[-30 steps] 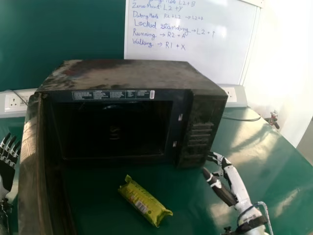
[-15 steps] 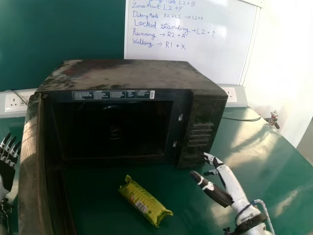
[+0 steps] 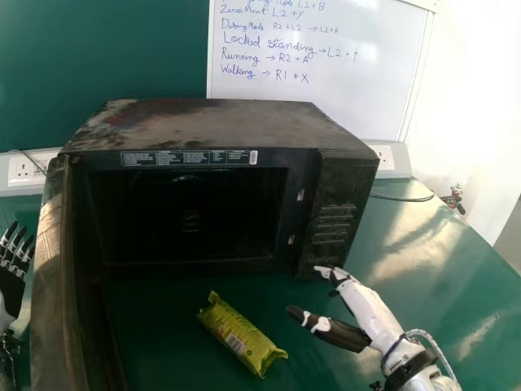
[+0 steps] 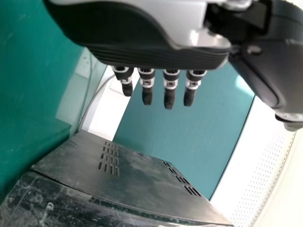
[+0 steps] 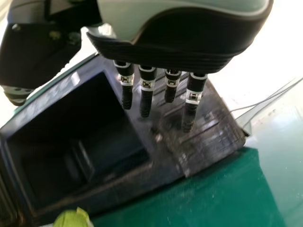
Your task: Put biscuit inside oven
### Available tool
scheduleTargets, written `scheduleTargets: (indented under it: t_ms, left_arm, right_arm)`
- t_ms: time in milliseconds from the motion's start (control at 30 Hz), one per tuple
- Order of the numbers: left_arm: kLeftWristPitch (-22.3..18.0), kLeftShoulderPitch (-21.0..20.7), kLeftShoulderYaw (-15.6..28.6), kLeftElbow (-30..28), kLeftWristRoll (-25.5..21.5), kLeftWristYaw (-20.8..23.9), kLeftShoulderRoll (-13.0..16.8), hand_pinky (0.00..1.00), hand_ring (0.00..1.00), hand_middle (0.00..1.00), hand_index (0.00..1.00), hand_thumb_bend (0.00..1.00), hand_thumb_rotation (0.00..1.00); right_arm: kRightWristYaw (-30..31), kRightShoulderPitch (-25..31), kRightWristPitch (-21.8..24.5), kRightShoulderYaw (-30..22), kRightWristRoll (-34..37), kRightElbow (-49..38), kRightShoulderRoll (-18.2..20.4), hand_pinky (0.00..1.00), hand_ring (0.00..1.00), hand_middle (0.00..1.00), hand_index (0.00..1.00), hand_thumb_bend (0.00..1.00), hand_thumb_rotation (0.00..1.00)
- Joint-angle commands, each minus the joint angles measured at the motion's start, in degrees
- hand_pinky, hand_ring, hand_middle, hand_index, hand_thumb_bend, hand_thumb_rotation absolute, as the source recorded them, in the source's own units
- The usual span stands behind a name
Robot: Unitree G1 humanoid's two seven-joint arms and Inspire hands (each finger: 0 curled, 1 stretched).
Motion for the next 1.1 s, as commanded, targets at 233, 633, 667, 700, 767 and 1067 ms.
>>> scheduleTargets:
  t_ms: [233, 633, 667, 700, 767, 1067]
  left_arm:
    - [0.8, 3.2, 0.0, 2.4, -0.7, 0.5, -5.4, 0.0, 0.42, 0.61, 0.85, 0.76, 0.84]
    - [-0.1, 3.1, -0.1, 2.9, -0.5, 0.4, -5.4, 0.0, 0.42, 0.61, 0.84, 0.75, 0.85]
    - [0.0, 3.1, -0.1, 2.9, -0.5, 0.3, -5.5, 0.0, 0.42, 0.61, 0.84, 0.75, 0.85]
    - [0.0, 3.1, -0.1, 2.9, -0.5, 0.4, -5.5, 0.0, 0.42, 0.61, 0.84, 0.75, 0.85]
    - [0.1, 3.1, -0.1, 2.7, -0.6, 0.3, -5.6, 0.0, 0.42, 0.61, 0.83, 0.75, 0.85]
    - [0.2, 3.0, 0.0, 2.8, -0.7, 0.0, -5.6, 0.0, 0.42, 0.61, 0.82, 0.75, 0.85]
  right_arm:
    - [6.4, -4.0, 3.9, 2.8, -2.4, -4.4, -2.8, 0.77, 0.87, 0.91, 0.94, 1.0, 0.81]
    - [13.6, -7.9, 7.1, 6.1, -7.6, -7.8, -5.9, 0.73, 0.83, 0.87, 0.92, 1.0, 0.76]
    - [14.1, -8.2, 7.3, 6.3, -7.8, -7.9, -5.9, 0.73, 0.83, 0.87, 0.92, 1.0, 0.75]
    - [14.5, -8.5, 7.4, 6.4, -8.0, -8.1, -6.0, 0.72, 0.83, 0.87, 0.92, 1.0, 0.75]
    - [15.0, -9.0, 7.4, 6.8, -8.4, -8.4, -6.1, 0.71, 0.83, 0.87, 0.92, 1.0, 0.73]
    - [15.2, -10.8, 5.3, 8.0, -8.3, -7.6, -6.8, 0.72, 0.82, 0.87, 0.92, 1.0, 0.75]
